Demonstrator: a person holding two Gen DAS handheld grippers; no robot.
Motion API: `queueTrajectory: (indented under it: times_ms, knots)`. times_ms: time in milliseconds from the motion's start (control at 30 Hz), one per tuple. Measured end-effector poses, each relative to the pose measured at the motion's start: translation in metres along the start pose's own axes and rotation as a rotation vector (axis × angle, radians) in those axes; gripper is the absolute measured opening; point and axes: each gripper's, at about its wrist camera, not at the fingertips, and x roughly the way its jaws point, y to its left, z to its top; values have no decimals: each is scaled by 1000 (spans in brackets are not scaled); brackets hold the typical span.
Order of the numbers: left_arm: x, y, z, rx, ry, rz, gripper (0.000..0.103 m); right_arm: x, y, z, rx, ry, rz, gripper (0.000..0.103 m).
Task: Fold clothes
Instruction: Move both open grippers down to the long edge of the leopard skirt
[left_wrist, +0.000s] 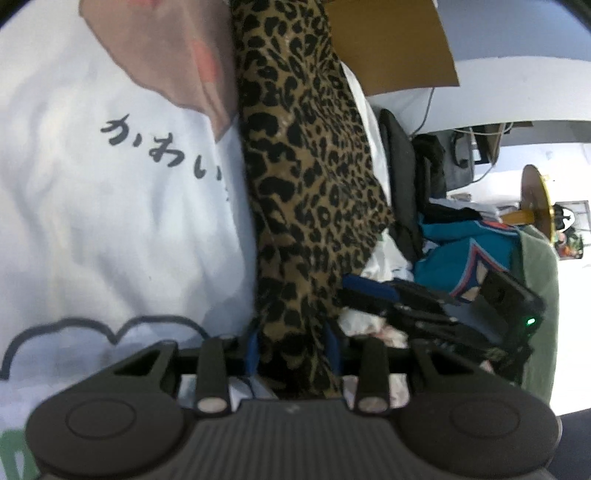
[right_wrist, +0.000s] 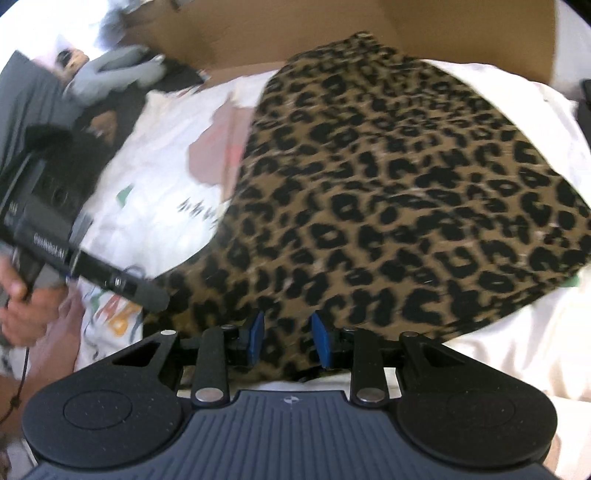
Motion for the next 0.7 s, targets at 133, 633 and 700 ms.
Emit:
queueTrajectory:
  times_ms: [133, 633, 700]
  knots:
    - [7, 6, -5, -34, 14, -16, 37, 1, -9, 3, 18, -11, -28, 36]
    - [11, 9, -8, -115, 17, -80, 37, 0, -29, 0, 90, -23, -71, 35]
    - [14, 9, -12, -117, 44, -78, 37, -2, -32, 0, 99, -33, -82, 35]
